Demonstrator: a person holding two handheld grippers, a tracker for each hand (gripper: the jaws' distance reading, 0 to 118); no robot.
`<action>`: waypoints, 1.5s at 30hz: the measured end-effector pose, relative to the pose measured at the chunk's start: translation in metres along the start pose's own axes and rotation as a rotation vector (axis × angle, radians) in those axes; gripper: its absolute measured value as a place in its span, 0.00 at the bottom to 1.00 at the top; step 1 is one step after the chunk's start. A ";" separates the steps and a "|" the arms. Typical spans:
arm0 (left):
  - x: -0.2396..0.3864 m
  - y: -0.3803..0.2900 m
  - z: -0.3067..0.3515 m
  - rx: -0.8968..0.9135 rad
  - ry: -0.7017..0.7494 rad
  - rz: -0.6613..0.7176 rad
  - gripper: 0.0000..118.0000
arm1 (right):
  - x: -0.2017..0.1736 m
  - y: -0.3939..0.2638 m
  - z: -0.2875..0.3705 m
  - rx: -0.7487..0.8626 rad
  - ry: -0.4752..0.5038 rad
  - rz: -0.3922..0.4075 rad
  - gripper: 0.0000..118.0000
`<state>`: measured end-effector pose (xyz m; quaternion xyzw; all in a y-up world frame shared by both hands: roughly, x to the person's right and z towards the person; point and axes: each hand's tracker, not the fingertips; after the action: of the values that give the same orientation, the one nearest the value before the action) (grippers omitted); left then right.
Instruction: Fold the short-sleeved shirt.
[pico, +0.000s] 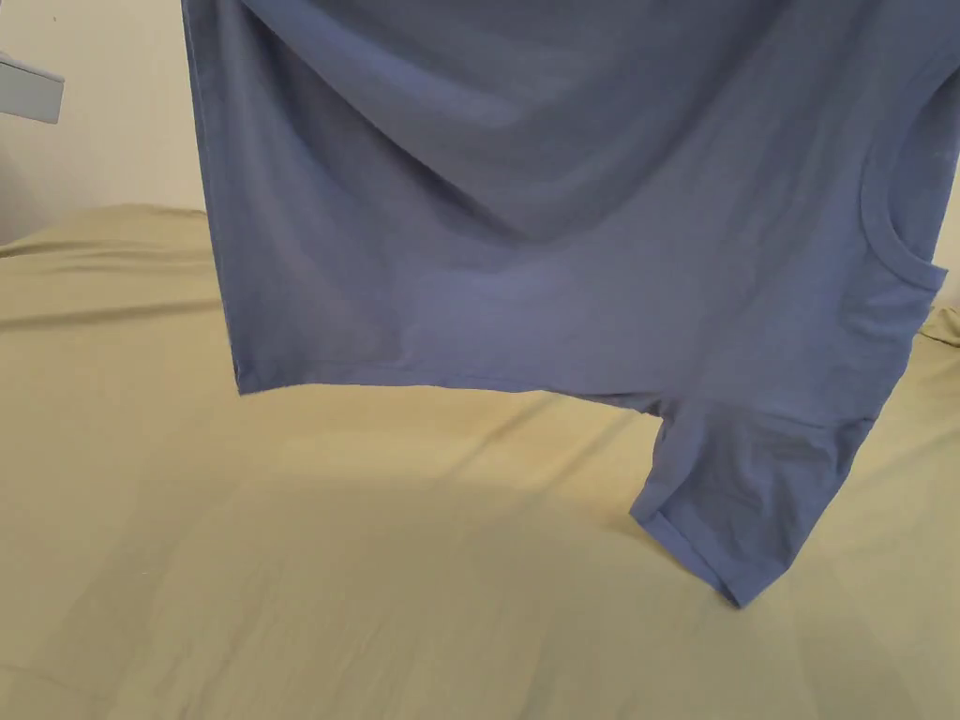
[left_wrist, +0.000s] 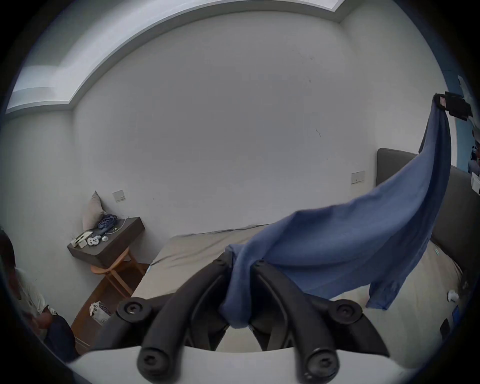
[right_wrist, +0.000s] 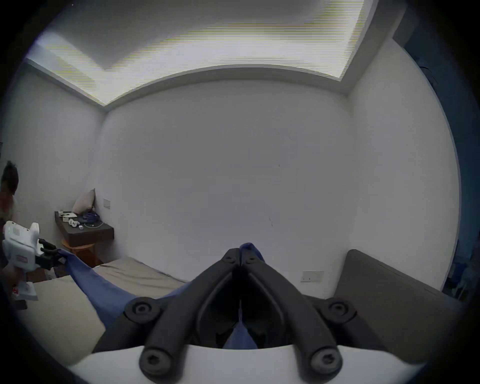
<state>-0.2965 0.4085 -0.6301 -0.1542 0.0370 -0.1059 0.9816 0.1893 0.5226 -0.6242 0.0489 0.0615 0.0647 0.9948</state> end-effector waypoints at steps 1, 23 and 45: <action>-0.001 -0.003 0.002 0.000 -0.005 0.010 0.08 | -0.001 0.000 0.002 -0.012 0.013 0.002 0.01; 0.030 -0.274 0.124 -0.135 -0.213 0.037 0.08 | -0.010 -0.212 0.216 -0.325 0.147 -0.014 0.01; 0.034 -0.511 0.256 -0.376 -0.375 0.104 0.08 | -0.021 -0.415 0.475 -0.740 0.148 -0.267 0.01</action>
<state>-0.3365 0.0014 -0.2301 -0.3486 -0.1184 -0.0163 0.9296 0.2808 0.0682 -0.1961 -0.3262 0.1113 -0.0440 0.9377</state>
